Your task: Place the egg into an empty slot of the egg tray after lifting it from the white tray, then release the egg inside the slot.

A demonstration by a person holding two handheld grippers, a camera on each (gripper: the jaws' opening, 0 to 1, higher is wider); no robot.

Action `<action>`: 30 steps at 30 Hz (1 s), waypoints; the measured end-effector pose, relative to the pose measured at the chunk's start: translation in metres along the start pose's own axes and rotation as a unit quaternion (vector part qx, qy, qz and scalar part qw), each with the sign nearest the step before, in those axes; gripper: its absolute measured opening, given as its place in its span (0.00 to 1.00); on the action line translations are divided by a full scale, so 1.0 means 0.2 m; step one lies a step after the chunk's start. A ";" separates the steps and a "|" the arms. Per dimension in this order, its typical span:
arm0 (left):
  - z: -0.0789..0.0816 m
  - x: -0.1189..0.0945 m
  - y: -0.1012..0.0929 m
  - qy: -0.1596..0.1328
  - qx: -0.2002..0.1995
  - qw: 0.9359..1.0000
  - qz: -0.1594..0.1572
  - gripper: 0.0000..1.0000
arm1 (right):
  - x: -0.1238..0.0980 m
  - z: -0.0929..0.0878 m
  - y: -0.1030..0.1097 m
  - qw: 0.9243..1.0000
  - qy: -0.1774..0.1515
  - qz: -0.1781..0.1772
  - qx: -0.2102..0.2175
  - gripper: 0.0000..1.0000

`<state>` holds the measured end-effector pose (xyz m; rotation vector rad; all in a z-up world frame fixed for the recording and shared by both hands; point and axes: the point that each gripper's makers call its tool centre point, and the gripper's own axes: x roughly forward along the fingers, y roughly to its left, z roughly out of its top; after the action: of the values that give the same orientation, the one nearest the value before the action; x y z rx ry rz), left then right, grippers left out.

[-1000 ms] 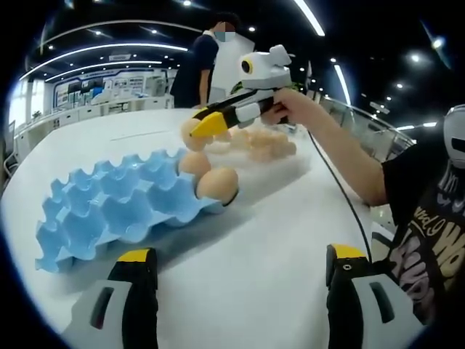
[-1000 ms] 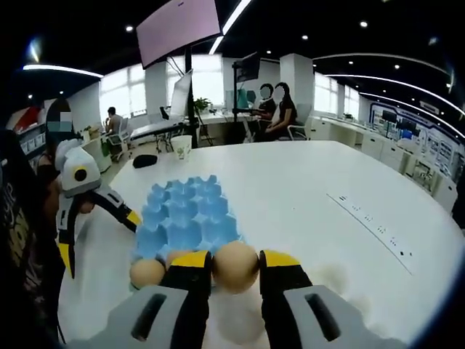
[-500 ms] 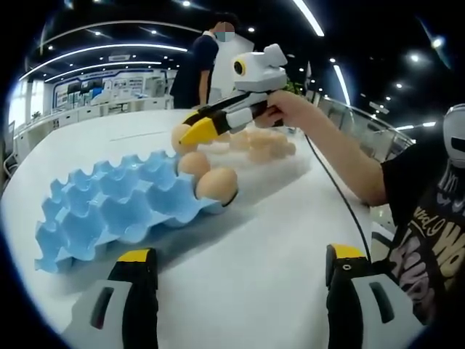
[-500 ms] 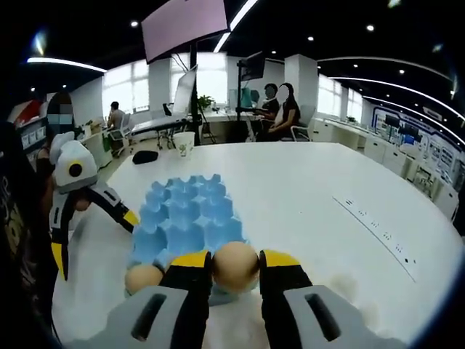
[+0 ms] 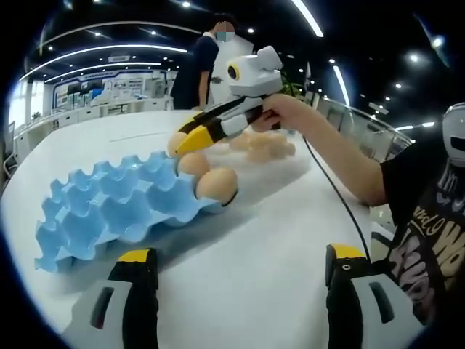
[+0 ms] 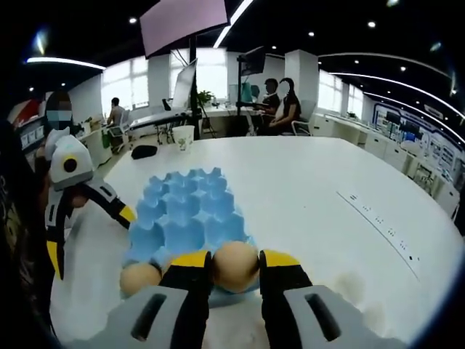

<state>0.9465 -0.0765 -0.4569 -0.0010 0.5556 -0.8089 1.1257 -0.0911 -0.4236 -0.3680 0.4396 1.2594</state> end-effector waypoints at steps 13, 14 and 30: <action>0.00 0.00 0.00 0.000 -0.001 1.000 0.000 0.98 | -0.02 -0.06 0.09 1.000 0.022 -0.009 0.006 0.27; 0.00 0.00 0.00 0.000 -0.001 1.000 0.000 0.98 | -0.02 -0.06 0.10 1.000 0.023 -0.008 0.010 0.27; 0.01 0.01 -0.02 0.008 -0.003 1.000 -0.003 0.98 | -0.03 -0.07 0.11 0.999 0.021 -0.012 0.023 0.33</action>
<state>0.9459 -0.0816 -0.4556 -0.0009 0.5722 -0.8132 1.1013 -0.0980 -0.4335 -0.3601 0.4985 1.2174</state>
